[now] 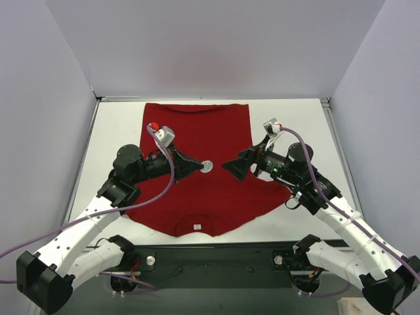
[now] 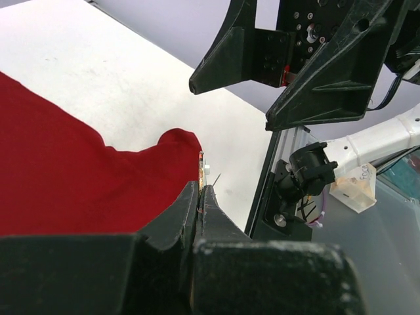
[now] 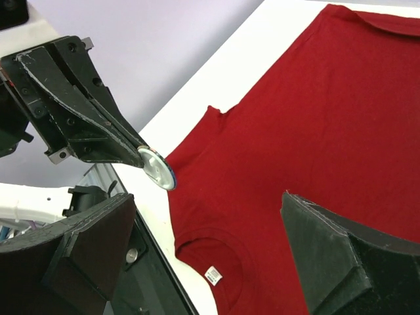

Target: Pin the brooch onto the clothing

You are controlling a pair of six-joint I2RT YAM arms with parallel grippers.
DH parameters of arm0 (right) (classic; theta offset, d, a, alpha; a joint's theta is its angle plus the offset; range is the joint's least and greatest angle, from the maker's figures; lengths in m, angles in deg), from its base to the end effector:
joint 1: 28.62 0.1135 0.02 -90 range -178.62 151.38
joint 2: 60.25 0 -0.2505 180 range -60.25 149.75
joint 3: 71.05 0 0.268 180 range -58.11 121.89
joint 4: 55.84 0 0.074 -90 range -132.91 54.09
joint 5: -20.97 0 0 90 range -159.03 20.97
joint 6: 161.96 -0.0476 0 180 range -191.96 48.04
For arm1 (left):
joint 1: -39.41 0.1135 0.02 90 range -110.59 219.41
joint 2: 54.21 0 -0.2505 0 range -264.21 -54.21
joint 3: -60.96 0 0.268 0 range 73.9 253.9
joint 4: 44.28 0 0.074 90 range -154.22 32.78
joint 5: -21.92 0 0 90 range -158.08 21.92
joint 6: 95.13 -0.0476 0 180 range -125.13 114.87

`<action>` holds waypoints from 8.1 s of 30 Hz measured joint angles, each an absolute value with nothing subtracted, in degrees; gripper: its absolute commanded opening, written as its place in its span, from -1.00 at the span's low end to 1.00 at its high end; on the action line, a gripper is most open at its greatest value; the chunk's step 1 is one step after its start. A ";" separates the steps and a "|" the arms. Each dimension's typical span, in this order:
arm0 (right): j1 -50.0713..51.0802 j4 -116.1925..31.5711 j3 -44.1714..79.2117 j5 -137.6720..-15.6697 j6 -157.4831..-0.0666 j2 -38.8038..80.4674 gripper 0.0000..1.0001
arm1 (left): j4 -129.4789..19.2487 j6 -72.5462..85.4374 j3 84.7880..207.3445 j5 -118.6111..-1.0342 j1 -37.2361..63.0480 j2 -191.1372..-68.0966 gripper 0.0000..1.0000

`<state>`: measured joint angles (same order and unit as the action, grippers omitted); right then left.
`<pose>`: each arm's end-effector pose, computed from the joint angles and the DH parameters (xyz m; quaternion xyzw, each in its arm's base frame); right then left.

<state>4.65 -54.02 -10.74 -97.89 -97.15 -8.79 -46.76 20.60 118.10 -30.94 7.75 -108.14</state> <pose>0.1910 0.1528 0.3648 -0.2314 0.6268 0.4983 0.5525 0.1994 -0.1567 0.3324 0.2608 0.6534 -0.5202 0.4843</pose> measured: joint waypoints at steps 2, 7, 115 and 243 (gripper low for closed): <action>4.41 -53.85 -10.74 -97.89 -97.11 -8.46 1.00 | -47.26 19.97 118.10 -31.59 7.75 -108.14 -1.00; 3.89 -53.85 -10.74 -97.80 -97.13 -7.72 1.00 | -49.93 17.80 118.19 -34.52 7.75 -108.12 -1.00; -10.97 -41.71 -12.71 -95.05 -102.48 16.76 0.93 | -60.64 -13.41 109.58 -120.09 -8.63 -144.10 -1.00; 7.34 -61.25 2.88 -104.49 -114.18 40.89 0.28 | -27.07 4.56 85.60 -80.84 0.01 -106.90 -1.00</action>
